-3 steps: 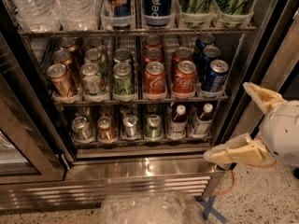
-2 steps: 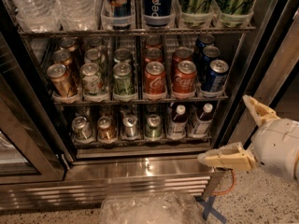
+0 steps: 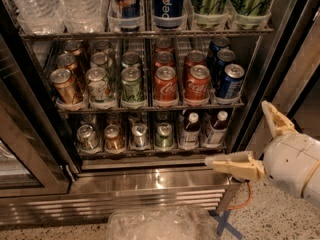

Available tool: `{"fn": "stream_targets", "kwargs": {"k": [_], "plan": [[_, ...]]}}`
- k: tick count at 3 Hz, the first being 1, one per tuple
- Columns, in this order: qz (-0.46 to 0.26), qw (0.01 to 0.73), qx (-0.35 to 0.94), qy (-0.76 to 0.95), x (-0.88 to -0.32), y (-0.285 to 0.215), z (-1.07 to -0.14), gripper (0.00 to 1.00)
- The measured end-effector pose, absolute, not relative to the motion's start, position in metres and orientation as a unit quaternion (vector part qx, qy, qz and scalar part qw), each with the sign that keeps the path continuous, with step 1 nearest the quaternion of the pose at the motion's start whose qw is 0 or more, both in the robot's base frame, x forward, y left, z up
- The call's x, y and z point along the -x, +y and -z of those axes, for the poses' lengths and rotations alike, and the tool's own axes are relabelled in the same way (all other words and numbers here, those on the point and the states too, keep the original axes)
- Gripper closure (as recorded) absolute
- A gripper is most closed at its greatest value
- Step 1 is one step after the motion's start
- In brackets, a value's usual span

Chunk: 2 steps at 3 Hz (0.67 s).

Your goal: Pick coke can from middle shelf of fridge

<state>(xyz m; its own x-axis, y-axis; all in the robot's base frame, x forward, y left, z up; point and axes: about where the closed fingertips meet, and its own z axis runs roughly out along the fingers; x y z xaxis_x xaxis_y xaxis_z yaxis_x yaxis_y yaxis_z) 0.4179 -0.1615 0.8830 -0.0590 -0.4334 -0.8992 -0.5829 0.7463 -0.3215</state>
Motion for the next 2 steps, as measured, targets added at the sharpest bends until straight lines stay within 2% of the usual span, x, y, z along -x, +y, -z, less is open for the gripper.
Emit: {"fn": "stream_targets", "kwargs": {"k": [2], "plan": [[-0.074,0.597,0.344,0.721,-0.4216,-0.1571,-0.8816,0.0]]}}
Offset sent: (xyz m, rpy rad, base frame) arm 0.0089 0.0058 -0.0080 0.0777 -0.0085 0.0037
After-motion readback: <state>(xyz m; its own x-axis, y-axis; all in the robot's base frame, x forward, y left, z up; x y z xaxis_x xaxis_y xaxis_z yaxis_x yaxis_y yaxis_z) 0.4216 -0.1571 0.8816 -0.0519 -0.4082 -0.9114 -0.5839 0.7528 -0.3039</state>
